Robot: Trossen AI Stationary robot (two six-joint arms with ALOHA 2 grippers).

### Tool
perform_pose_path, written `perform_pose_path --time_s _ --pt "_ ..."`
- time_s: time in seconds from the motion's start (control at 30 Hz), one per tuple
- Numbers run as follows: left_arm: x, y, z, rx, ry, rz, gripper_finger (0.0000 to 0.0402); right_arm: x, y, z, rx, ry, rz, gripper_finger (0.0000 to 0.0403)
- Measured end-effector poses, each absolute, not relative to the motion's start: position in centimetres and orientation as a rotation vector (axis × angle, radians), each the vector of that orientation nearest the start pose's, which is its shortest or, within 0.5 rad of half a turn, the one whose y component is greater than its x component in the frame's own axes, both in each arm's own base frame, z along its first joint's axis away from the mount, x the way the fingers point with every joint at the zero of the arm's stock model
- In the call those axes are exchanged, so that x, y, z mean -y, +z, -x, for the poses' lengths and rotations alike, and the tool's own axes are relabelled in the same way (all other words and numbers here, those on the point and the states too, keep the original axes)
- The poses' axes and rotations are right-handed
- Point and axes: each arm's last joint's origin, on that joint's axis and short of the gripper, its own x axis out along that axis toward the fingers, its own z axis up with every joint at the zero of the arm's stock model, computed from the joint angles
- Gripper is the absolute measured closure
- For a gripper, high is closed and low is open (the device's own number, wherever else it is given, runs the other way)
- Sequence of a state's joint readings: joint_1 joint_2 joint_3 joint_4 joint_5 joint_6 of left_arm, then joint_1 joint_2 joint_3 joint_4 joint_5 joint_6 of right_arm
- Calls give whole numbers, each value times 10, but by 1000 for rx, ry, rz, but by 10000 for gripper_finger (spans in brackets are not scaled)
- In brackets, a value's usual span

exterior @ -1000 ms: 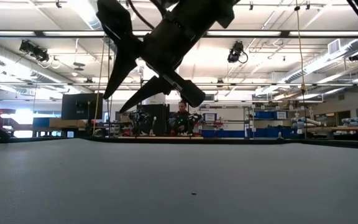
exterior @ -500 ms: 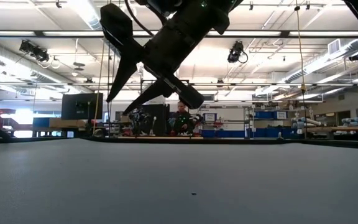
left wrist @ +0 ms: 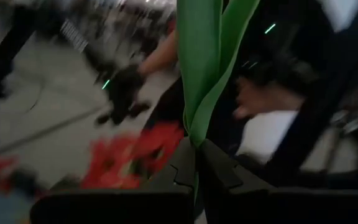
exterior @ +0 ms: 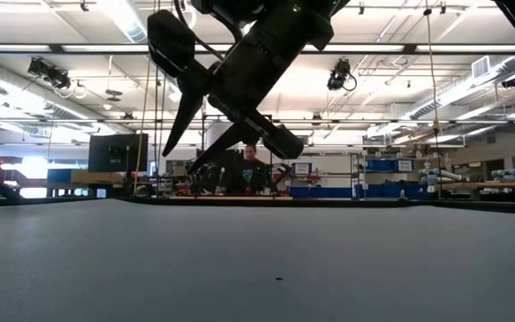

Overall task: Sort flowers into vase by color
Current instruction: Put the yellow flower into the transparent flower vase

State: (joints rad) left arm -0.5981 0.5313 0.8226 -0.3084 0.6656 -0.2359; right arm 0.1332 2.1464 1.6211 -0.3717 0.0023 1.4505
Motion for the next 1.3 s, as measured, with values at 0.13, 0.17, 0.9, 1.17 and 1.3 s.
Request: perform_pose_path --time_s 0.13,0.17,0.9,1.17,1.3 --pt "75 356 -72 -201 -1183 139 391 -63 178 -462 -820 -531 -1271 260" --pt "75 356 -71 -195 -1170 132 391 -63 178 -462 -825 -526 -1274 260" --pt "95 335 -68 -227 -1170 94 388 -65 179 -462 -855 -497 -1299 260" --pt "95 333 -68 -246 -1169 83 337 -59 179 -463 -860 -490 -1315 260" --pt "95 332 -68 -234 -1171 61 297 -59 179 -463 -860 -490 -1315 260"
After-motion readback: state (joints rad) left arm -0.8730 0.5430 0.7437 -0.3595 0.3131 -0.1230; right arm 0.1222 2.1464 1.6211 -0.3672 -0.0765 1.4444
